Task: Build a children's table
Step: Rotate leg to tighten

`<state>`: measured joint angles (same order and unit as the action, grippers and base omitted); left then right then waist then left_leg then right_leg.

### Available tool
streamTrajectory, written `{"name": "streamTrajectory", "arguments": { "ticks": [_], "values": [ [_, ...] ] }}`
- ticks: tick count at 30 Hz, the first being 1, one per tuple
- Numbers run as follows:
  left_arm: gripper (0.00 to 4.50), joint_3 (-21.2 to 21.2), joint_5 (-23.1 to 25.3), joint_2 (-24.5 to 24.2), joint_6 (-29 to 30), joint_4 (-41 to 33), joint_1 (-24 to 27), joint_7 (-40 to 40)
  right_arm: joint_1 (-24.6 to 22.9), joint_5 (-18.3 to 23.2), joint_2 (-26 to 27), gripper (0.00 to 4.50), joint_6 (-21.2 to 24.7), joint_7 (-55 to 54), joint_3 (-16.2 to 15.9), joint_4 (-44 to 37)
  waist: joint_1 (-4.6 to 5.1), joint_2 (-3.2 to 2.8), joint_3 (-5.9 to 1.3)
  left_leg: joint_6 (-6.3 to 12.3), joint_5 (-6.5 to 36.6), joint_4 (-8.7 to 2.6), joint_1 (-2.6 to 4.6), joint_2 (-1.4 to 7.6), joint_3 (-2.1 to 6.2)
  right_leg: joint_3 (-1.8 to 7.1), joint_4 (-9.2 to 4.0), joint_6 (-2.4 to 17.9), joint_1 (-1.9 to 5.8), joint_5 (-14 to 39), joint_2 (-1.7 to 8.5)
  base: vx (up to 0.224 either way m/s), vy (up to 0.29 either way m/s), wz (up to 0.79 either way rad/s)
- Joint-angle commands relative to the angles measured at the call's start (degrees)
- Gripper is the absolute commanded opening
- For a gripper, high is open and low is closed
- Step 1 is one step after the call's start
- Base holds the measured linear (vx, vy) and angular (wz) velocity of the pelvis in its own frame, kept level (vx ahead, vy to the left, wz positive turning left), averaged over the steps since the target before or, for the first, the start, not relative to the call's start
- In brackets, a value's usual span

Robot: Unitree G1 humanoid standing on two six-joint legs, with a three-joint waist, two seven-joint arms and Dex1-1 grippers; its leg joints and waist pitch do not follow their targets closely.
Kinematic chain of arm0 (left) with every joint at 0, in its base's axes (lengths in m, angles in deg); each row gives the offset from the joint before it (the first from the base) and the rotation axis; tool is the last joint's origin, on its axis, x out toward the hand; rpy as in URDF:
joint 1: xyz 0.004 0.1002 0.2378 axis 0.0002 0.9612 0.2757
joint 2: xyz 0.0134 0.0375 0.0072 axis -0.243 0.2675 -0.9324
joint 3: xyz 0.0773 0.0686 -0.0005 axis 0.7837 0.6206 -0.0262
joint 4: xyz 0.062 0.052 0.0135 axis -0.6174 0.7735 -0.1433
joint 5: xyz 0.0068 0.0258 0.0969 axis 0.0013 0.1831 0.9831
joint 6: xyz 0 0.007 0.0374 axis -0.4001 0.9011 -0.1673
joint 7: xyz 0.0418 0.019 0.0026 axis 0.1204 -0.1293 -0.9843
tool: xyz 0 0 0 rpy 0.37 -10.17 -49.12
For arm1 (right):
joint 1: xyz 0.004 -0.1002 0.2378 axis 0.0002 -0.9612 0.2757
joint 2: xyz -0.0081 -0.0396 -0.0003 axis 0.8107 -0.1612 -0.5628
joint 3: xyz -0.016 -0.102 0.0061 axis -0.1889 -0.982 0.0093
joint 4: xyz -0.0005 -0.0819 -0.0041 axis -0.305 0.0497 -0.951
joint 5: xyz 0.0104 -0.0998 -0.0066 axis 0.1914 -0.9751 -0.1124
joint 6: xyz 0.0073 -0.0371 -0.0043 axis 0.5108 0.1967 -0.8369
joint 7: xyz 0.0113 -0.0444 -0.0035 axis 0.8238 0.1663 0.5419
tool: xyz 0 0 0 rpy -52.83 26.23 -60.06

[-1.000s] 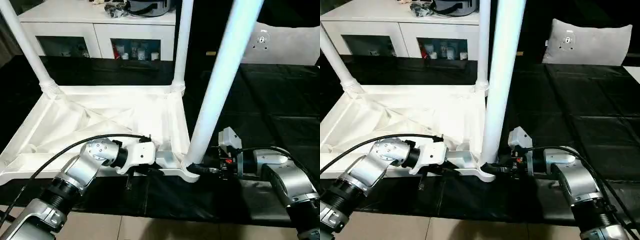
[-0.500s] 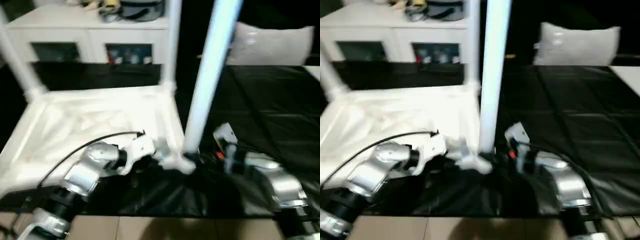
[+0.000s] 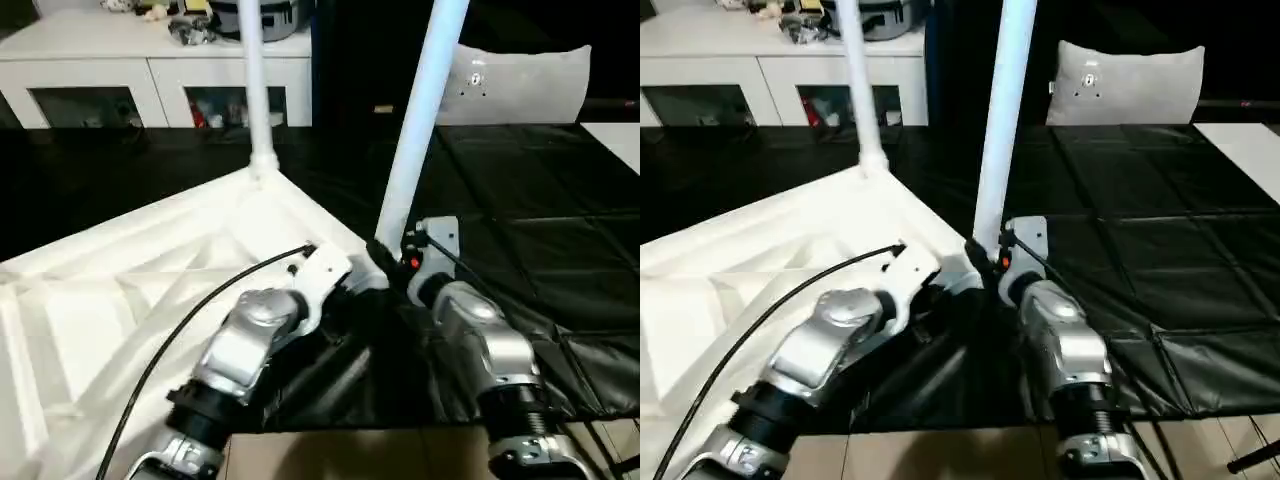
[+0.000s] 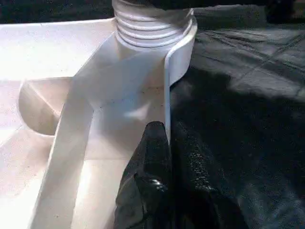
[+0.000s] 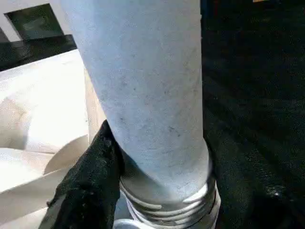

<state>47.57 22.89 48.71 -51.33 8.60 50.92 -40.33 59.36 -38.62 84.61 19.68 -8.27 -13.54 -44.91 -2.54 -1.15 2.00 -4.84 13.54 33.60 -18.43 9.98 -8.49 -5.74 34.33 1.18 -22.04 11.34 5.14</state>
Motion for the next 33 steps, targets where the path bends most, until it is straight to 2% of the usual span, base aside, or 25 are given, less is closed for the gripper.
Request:
{"name": "streamTrajectory", "arguments": {
  "ticks": [1,3,6,7,8,9,10,11,12,13,14,15,18,20,23,29,30,31,33],
  "values": [
    [0.00,3.91,-0.55,0.74,-1.78,-1.83,0.07,1.76,-0.83,0.97,1.24,3.14,1.10,0.92,-0.34,2.97,-0.50,0.24,-2.50,3.88,4.59,-4.28,-1.73,2.66,0.59,3.43,-4.27,10.50,2.90,9.33,3.79,0.000,0.000,0.00],
    [0.00,4.15,0.00,-0.67,-2.68,-1.74,0.63,2.49,-1.23,1.95,-0.29,3.28,0.18,3.55,0.32,1.33,-0.74,-0.05,-2.77,5.23,2.15,-3.94,-1.72,2.67,0.55,3.38,-3.70,12.25,3.17,4.70,3.83,0.000,0.000,0.00],
    [0.00,4.00,0.33,-1.14,-3.18,-1.13,0.63,2.45,-1.52,2.09,-1.64,3.59,-0.82,5.58,0.11,0.54,-1.25,0.11,-3.28,7.54,-3.48,-3.18,-2.11,2.53,0.45,3.41,-2.77,14.29,3.36,-2.69,3.84,0.000,0.000,0.00],
    [0.00,3.81,0.46,-1.55,-3.60,-0.60,0.55,2.61,-1.85,1.91,-3.01,3.64,-1.49,7.60,-0.36,-0.04,-1.34,-0.33,-3.29,8.06,-4.20,-3.03,-2.10,2.45,0.44,3.34,-2.62,14.67,3.23,-3.71,3.75,0.000,0.000,0.00],
    [0.00,3.76,0.50,-2.02,-3.95,-0.17,0.45,2.74,-2.16,1.72,-4.29,3.64,-2.18,9.36,-0.83,-0.49,-1.32,0.01,-3.20,9.13,-4.24,-2.92,-2.22,2.45,0.33,3.31,-2.70,15.03,3.22,-4.08,3.76,0.000,0.000,0.00],
    [0.00,3.81,0.55,-2.37,-4.24,0.03,0.41,2.96,-2.33,1.65,-5.11,3.81,-2.49,10.49,-1.10,-0.73,-1.45,0.03,-3.08,9.59,-3.22,-2.96,-2.26,2.47,0.26,3.22,-2.91,15.02,3.23,-2.14,3.83,0.000,0.000,0.00],
    [0.00,4.22,0.60,-3.93,-5.60,0.54,0.42,4.40,-2.97,1.79,-8.35,3.94,-3.11,15.51,-2.07,-1.79,-1.59,-0.32,-2.94,9.44,-1.53,-3.04,-2.20,2.53,0.22,3.15,-3.25,14.63,3.17,0.78,3.87,0.000,0.000,0.00],
    [0.00,4.29,0.59,-4.11,-5.75,0.57,0.43,4.57,-3.04,1.82,-8.67,4.01,-3.14,16.05,-2.14,-1.89,-1.67,-0.23,-2.89,9.38,-0.60,-3.04,-2.15,2.52,0.22,3.08,-3.45,14.30,3.19,2.17,3.75,0.000,0.000,0.00],
    [0.00,4.81,0.32,-5.88,-7.21,0.82,0.58,6.58,-3.67,2.14,-12.01,4.04,-3.39,21.70,-3.09,-3.11,-1.77,-0.37,-2.85,9.17,0.34,-3.10,-2.22,2.56,0.24,3.16,-3.48,13.71,3.26,3.56,3.74,0.000,0.000,0.00],
    [0.00,4.92,0.17,-6.41,-7.61,0.87,0.64,7.27,-3.86,2.23,-13.05,4.26,-3.44,23.47,-3.43,-3.52,-1.80,-0.30,-2.86,9.20,0.97,-3.11,-2.18,2.57,0.24,3.10,-3.57,13.54,3.25,4.17,3.68,0.000,0.000,0.00],
    [0.00,4.94,0.14,-6.51,-7.68,0.88,0.66,7.40,-3.89,2.25,-13.25,4.26,-3.45,23.80,-3.50,-3.60,-1.84,-0.20,-2.79,9.07,1.36,-3.17,-2.22,2.67,0.24,3.17,-3.58,13.36,3.21,4.65,3.73,0.000,0.000,0.00],
    [0.00,5.15,-0.36,-8.24,-9.25,1.44,0.64,9.98,-4.34,2.71,-16.52,4.38,-3.25,29.03,-4.39,-4.65,-1.86,-0.27,-2.74,8.94,1.87,-3.18,-2.26,2.56,0.28,3.06,-3.74,13.21,3.22,5.67,3.68,0.000,0.000,0.00],
    [0.00,5.86,-0.85,-10.76,-12.04,2.12,0.51,13.83,-4.36,3.70,-20.07,4.48,-2.07,34.62,-5.10,-5.25,-2.05,-0.24,-2.76,8.84,2.53,-3.23,-2.09,2.75,0.29,3.18,-3.76,12.99,3.07,6.55,3.69,0.000,0.000,0.00],
    [0.00,7.09,-1.89,-14.00,-15.75,1.88,0.59,19.80,-3.99,4.21,-23.65,4.48,-2.43,40.29,-6.15,-5.47,-2.28,-0.07,-2.78,8.90,2.81,-3.18,-2.00,2.74,0.27,3.16,-3.77,13.16,2.95,7.02,3.71,0.000,0.000,0.00],
    [0.00,8.65,-2.84,-16.92,-19.46,1.67,0.59,25.56,-3.01,5.43,-25.46,4.48,-1.95,44.70,-6.47,-4.81,-2.69,-0.12,-2.76,8.65,2.77,-3.23,-1.88,2.89,0.26,3.24,-3.56,13.60,2.79,7.06,3.75,0.000,0.000,0.00],
    [0.00,11.60,-2.65,-21.61,-24.19,2.09,0.15,33.49,-2.63,6.84,-27.63,3.96,0.43,51.69,-8.66,-5.46,-3.50,-0.25,-2.92,8.52,1.67,-3.10,-1.71,3.15,0.21,3.25,-2.94,14.86,2.73,4.40,3.74,0.000,0.000,0.00],
    [0.00,11.95,-2.46,-22.12,-24.48,2.12,0.05,34.20,-2.93,7.24,-28.03,3.96,1.39,52.75,-9.19,-6.13,-3.68,-0.12,-2.91,8.45,1.59,-3.08,-1.76,3.14,0.18,3.27,-2.87,14.91,2.80,4.17,3.78,0.000,0.000,0.00],
    [0.00,12.46,-2.35,-23.03,-25.52,2.27,-0.17,35.86,-3.52,7.93,-28.82,3.73,3.13,54.98,-10.19,-7.22,-3.86,-0.09,-2.83,8.33,1.92,-3.10,-1.79,3.15,0.13,3.28,-2.97,14.70,2.80,4.91,3.80,0.000,0.000,0.00],
    [0.00,12.57,-2.45,-23.34,-26.03,2.36,-0.27,36.77,-3.87,8.19,-29.18,3.62,3.90,55.99,-10.74,-7.71,-4.03,-0.01,-2.83,8.05,2.14,-3.13,-1.83,3.19,0.14,3.33,-2.97,14.27,2.85,5.67,3.86,0.000,0.000,0.00]
  ]
}}
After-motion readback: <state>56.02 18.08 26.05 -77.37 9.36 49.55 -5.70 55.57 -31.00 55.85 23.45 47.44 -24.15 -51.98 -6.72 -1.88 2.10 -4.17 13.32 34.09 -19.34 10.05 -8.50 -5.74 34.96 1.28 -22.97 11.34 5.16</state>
